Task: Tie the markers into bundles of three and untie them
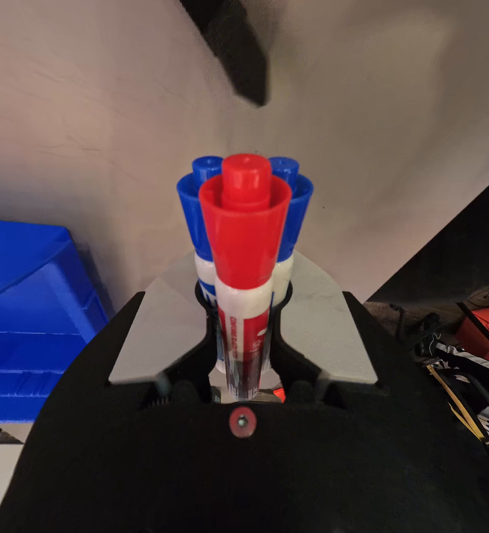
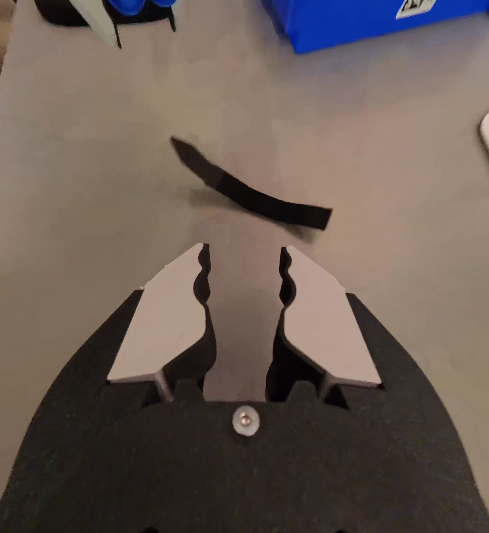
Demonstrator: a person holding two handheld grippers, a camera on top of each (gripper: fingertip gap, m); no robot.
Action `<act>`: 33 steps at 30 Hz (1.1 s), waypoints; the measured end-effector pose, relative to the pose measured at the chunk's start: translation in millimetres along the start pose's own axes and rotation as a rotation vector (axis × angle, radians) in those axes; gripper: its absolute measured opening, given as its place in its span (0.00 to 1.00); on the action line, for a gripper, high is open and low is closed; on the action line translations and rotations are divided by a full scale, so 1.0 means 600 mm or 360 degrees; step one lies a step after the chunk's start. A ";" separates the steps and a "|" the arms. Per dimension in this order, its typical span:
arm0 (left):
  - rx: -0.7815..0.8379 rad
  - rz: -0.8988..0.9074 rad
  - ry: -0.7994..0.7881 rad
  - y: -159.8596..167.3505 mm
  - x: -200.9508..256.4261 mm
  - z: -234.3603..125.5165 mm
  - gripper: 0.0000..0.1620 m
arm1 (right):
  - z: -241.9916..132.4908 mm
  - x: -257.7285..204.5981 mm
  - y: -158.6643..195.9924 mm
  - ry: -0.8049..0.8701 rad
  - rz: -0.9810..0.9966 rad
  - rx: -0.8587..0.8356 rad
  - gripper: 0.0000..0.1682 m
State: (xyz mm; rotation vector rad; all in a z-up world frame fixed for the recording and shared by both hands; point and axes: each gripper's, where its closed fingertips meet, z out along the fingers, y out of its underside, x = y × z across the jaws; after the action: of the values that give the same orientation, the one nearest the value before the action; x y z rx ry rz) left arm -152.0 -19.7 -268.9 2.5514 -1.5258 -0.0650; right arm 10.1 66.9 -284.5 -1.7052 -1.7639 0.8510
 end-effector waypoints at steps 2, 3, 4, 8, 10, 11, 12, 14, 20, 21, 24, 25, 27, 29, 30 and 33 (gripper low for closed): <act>0.0014 0.0001 0.0008 -0.004 0.001 0.007 0.26 | 0.015 -0.010 -0.003 0.0047 0.0048 0.0058 0.25; 0.0007 0.0005 0.0005 -0.003 0.000 0.011 0.26 | 0.024 -0.023 -0.009 0.0017 -0.0028 0.0070 0.27; 0.0012 0.0008 -0.0004 -0.004 -0.002 0.012 0.26 | 0.033 -0.030 -0.015 0.0025 -0.0158 0.0063 0.24; 0.0056 -0.0024 -0.0009 -0.003 -0.004 0.012 0.26 | 0.082 -0.033 -0.051 0.0181 -0.0691 0.0031 0.20; 0.0057 -0.0041 -0.0011 0.004 -0.003 0.013 0.26 | 0.116 -0.035 -0.052 0.0154 -0.0801 -0.0073 0.19; 0.0059 -0.0050 -0.0013 0.008 -0.003 0.014 0.26 | 0.133 -0.037 -0.056 0.0136 -0.0835 -0.0093 0.19; 0.0066 -0.0061 -0.0004 0.011 -0.002 0.014 0.26 | 0.150 -0.038 -0.056 0.0120 -0.0887 -0.0121 0.18; 0.0052 -0.0082 -0.0013 0.022 -0.005 0.017 0.26 | 0.176 -0.033 -0.059 0.0152 -0.0968 -0.0173 0.13; 0.0074 -0.0121 -0.0013 0.042 -0.009 0.018 0.26 | 0.174 -0.029 -0.100 0.0004 -0.0717 0.0022 0.02; 0.0075 -0.0134 -0.0016 0.046 -0.012 0.018 0.26 | 0.160 -0.034 -0.114 -0.0104 -0.0574 0.0126 0.00; 0.0092 -0.0146 -0.0016 0.051 -0.016 0.017 0.26 | 0.096 -0.047 -0.167 -0.0457 -0.0173 0.0480 0.00; 0.0084 -0.0147 -0.0031 0.052 -0.019 0.018 0.26 | 0.068 -0.058 -0.187 -0.0622 -0.0042 0.0596 0.00; 0.0094 -0.0144 -0.0031 0.048 -0.020 0.018 0.26 | 0.029 -0.071 -0.216 -0.0809 0.0139 0.0761 0.00; 0.0086 -0.0139 -0.0044 0.042 -0.022 0.017 0.26 | 0.013 -0.090 -0.232 -0.0968 0.0274 0.0827 0.00; 0.0094 -0.0123 -0.0048 0.037 -0.022 0.016 0.26 | 0.010 -0.098 -0.241 -0.1022 0.0341 0.0866 0.00; 0.0070 -0.0103 -0.0056 0.024 -0.022 0.012 0.26 | 0.016 -0.104 -0.264 -0.1148 0.0575 0.0968 0.00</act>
State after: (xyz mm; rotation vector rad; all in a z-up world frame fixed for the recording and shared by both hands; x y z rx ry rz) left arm -171.6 -15.3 -274.4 2.6479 -1.4724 -0.0857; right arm -97.8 4.0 -168.1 -1.3854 -1.3412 2.1159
